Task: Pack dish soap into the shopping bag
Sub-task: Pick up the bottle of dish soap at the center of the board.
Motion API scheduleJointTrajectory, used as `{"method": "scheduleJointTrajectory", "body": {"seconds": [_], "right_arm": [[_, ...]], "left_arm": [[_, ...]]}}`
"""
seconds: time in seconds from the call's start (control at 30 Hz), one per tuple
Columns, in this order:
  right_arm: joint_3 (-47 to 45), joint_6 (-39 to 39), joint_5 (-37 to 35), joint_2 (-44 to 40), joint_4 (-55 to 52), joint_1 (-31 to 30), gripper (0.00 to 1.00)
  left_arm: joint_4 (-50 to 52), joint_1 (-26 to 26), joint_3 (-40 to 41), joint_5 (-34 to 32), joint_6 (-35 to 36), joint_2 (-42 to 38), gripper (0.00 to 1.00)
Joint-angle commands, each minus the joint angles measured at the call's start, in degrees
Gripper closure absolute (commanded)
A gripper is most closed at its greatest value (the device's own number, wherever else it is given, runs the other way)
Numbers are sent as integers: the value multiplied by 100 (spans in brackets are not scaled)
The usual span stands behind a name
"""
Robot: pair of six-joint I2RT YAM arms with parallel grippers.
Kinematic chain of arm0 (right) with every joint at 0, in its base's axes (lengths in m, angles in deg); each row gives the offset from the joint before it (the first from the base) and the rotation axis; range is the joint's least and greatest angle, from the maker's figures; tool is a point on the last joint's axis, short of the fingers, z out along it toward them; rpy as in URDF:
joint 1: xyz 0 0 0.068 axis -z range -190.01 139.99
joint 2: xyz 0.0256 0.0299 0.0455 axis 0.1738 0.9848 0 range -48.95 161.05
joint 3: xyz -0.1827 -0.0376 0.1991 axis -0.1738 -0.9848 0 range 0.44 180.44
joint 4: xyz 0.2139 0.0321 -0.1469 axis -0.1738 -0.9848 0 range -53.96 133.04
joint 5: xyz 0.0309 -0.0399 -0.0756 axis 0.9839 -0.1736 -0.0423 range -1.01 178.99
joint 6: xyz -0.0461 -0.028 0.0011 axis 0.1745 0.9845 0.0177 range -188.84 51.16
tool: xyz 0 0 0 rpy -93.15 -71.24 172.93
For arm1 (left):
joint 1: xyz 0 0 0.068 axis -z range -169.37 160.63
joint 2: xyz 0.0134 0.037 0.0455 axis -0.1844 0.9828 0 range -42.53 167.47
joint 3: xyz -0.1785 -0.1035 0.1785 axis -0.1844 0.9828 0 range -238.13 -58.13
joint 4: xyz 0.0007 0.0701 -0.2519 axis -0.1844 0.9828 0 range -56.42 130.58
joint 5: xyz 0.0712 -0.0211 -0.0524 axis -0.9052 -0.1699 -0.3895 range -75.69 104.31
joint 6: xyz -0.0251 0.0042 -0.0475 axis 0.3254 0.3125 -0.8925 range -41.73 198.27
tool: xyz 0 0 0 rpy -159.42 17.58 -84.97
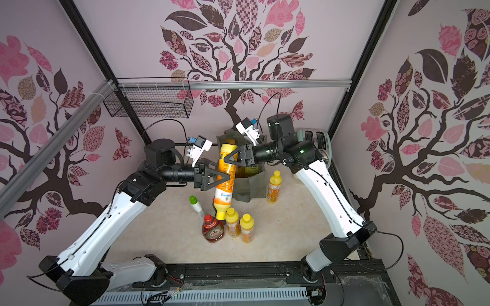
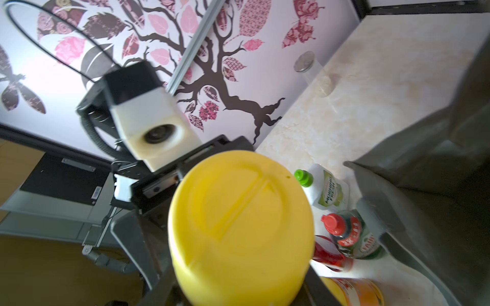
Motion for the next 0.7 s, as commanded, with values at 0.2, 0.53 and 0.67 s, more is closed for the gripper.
{"method": "scheduleJointTrajectory", "body": {"seconds": [0.2,0.53,0.67], "right_arm": [[-128,-348,883,-190,868,-51,76],[4,25,327,-179,555,-41,47],[-45,435,-597,-466,414,-42,3]], "left_arm": [[-784,-64,57,519,-524,150,28],[-757,-77,280,449,-790,-1,73],[-752,-200,349,341,-1192,-63,75]]}}
